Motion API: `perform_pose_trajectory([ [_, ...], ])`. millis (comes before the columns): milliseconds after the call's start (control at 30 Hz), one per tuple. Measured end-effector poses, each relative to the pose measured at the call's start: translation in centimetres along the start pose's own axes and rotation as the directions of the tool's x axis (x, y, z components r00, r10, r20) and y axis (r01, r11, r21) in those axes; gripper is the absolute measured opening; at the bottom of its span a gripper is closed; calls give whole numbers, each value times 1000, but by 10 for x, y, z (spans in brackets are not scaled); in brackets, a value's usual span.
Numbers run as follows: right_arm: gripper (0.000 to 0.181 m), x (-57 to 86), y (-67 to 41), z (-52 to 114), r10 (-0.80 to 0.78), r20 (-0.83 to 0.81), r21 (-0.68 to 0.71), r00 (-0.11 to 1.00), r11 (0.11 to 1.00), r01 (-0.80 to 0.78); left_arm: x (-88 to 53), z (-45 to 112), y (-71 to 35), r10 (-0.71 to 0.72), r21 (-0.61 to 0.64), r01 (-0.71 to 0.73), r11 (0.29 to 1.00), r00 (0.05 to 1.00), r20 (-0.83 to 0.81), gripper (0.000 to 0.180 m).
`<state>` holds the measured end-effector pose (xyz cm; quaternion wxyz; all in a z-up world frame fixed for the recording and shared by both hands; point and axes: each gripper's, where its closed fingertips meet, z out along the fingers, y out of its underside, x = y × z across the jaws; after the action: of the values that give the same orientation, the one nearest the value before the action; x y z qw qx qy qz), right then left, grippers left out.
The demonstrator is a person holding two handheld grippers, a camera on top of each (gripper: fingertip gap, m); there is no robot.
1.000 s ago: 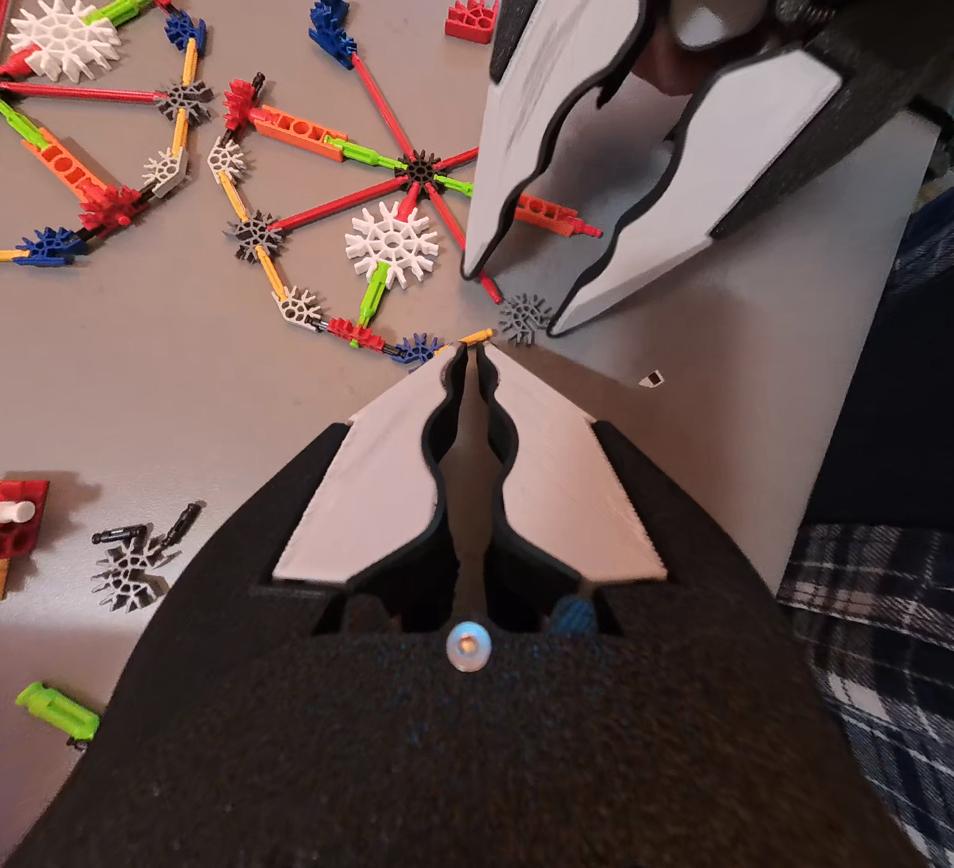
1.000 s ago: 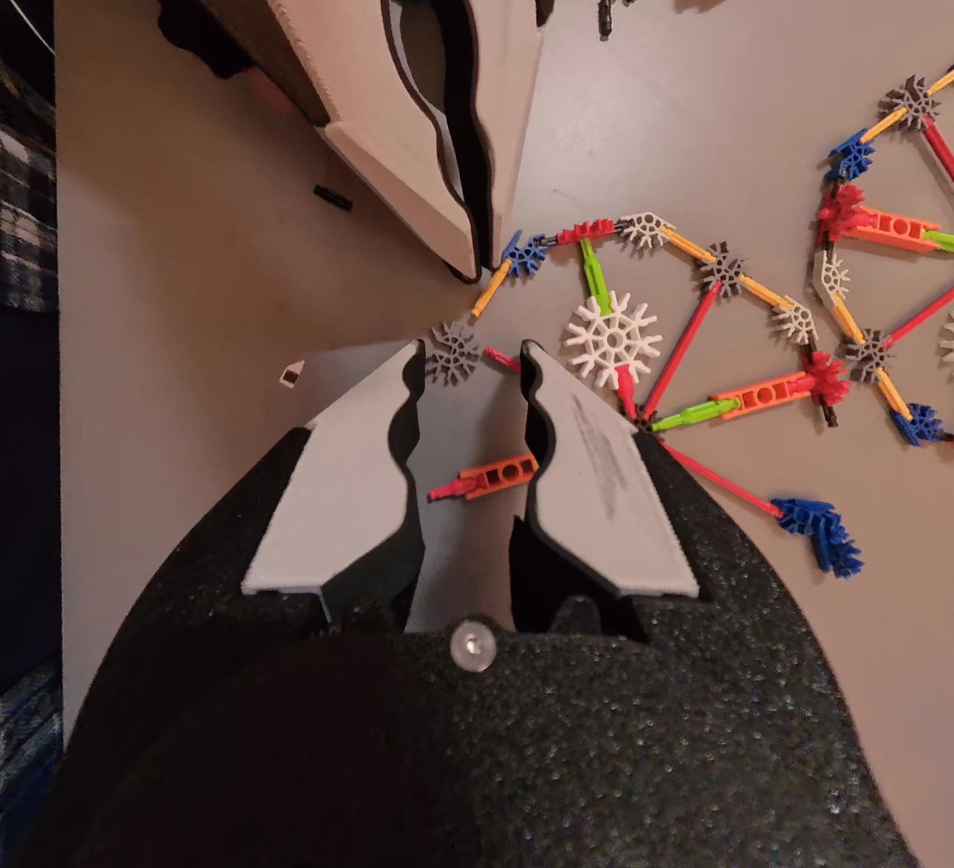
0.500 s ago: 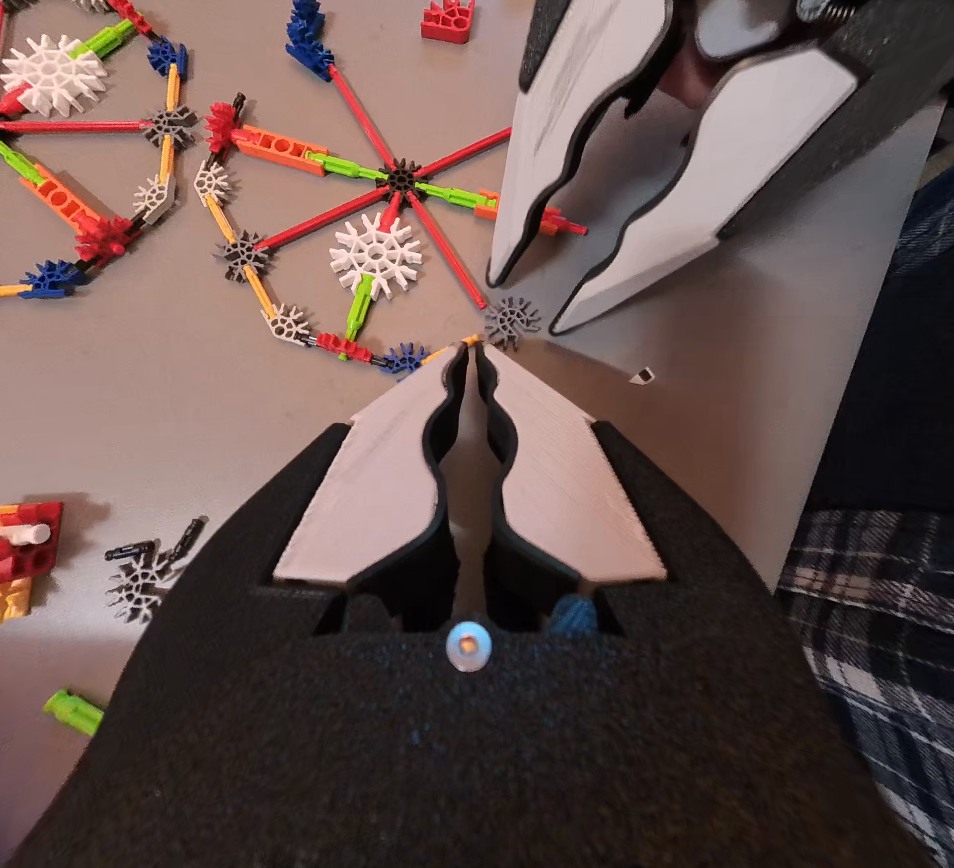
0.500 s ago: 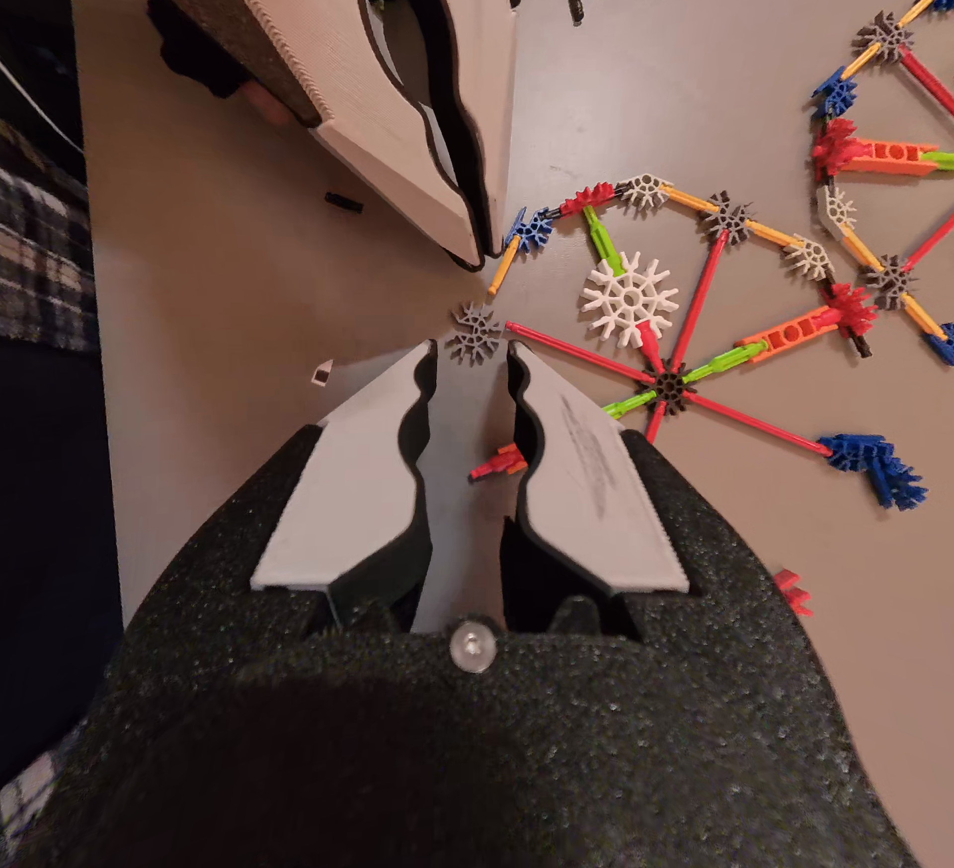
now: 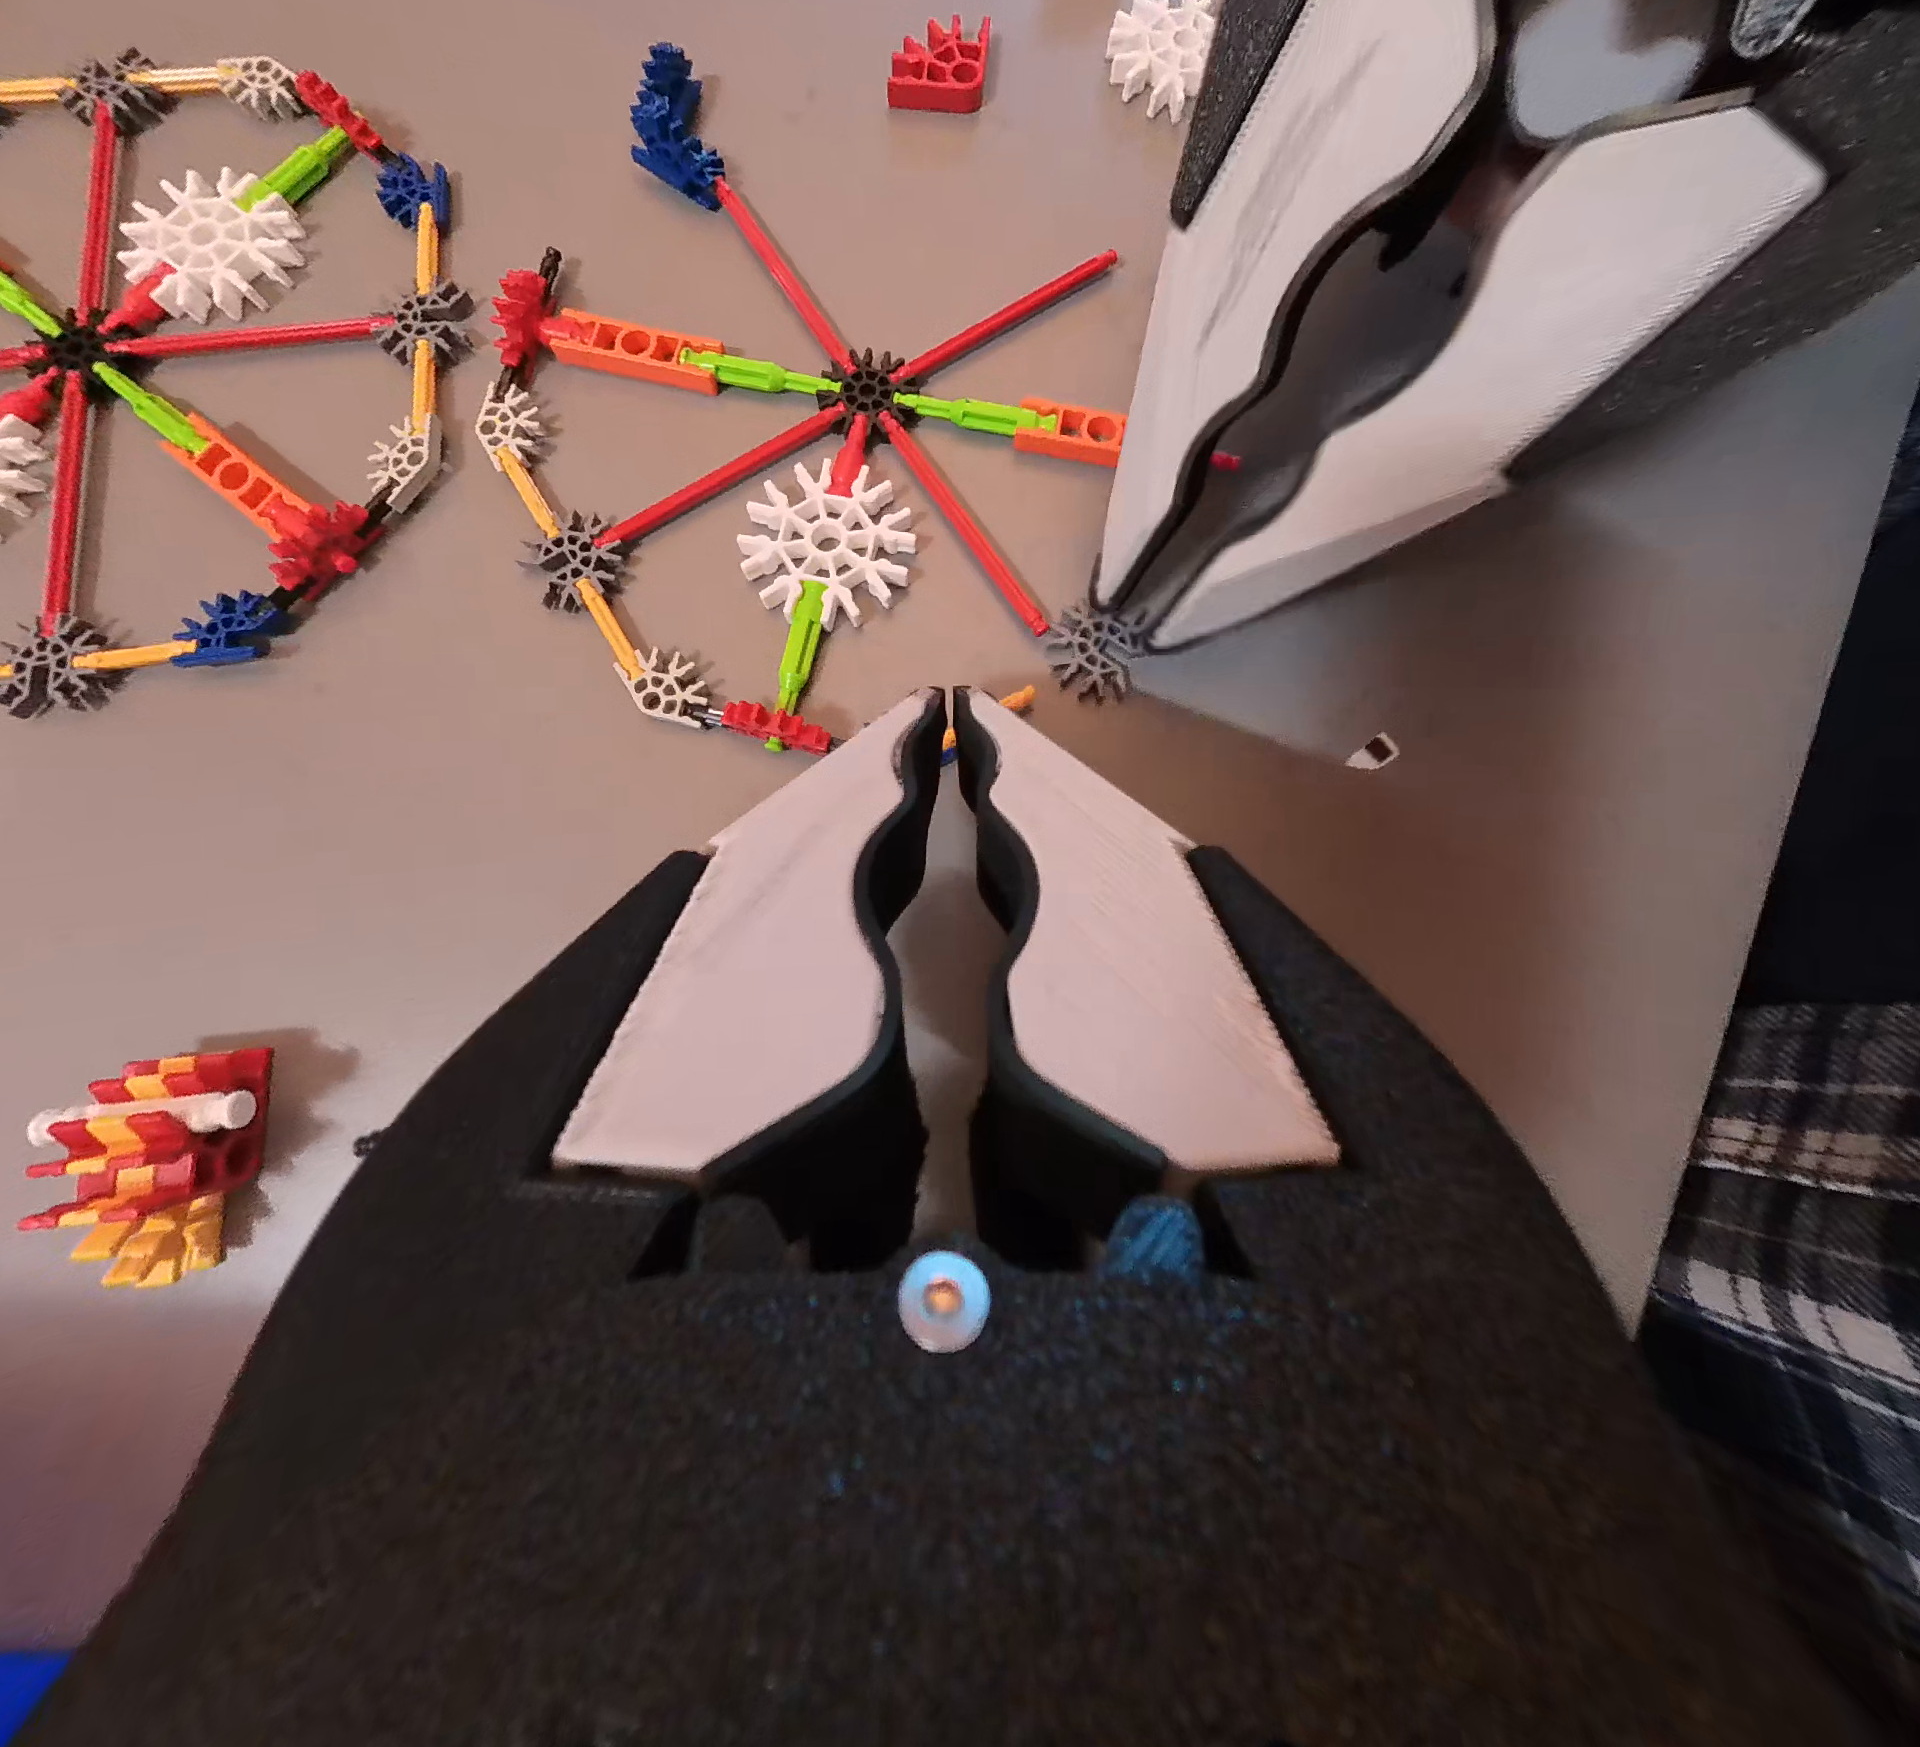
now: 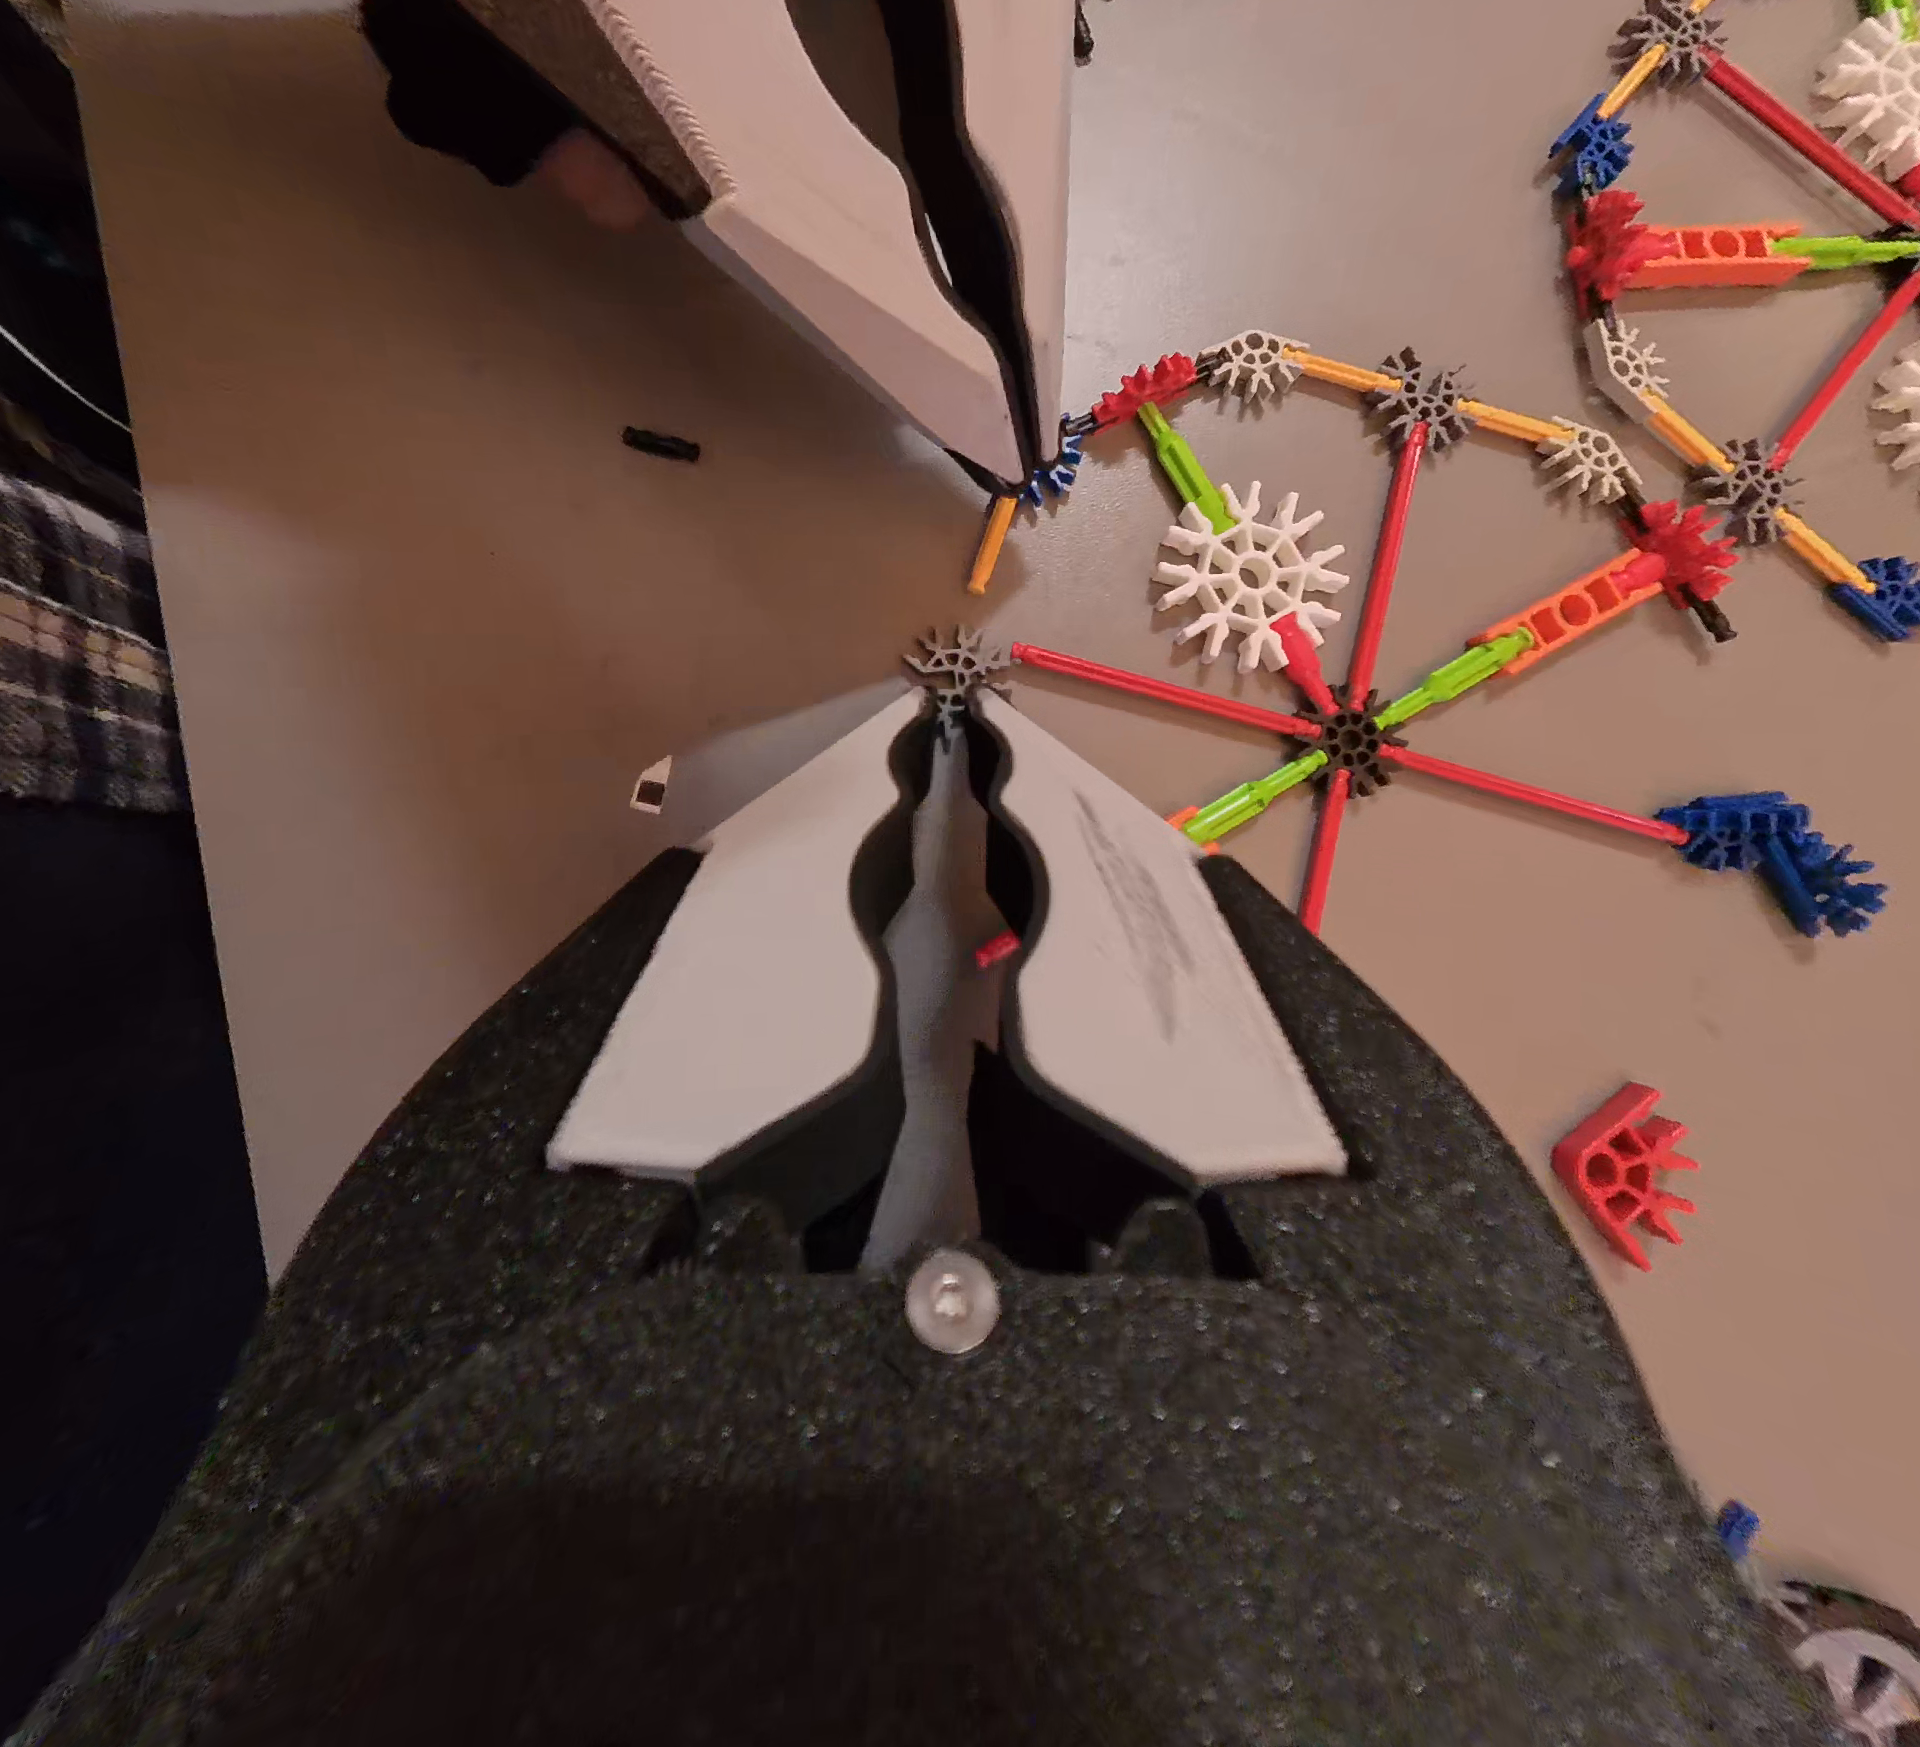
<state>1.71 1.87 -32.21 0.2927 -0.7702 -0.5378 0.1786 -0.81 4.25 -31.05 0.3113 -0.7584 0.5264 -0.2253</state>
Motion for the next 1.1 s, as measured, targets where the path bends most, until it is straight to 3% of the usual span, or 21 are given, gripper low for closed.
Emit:
perform_pose_trajectory([
  [100,19,0,-3,-3,29,-4,27,1000,999,-29,0,-1,-1,7,8,-7,1000,1000,-9,0],
  [200,24,1,0,0,26,-10,6,1000,1000,-26,-1,0,0,21,2,-21,1000,1000,-14,0],
  [767,9,-4,-7,3,146,-67,33,987,989,-144,4,6,8,89,-29,-91,995,993,-71,0],
  [933,24,-9,-1,2,180,-52,32,982,983,-179,6,3,9,95,-26,-98,995,992,-87,0],
  [1100,28,-14,-1,7,80,-34,-10,996,997,-80,10,-1,11,103,-31,-107,994,988,-112,0],
])
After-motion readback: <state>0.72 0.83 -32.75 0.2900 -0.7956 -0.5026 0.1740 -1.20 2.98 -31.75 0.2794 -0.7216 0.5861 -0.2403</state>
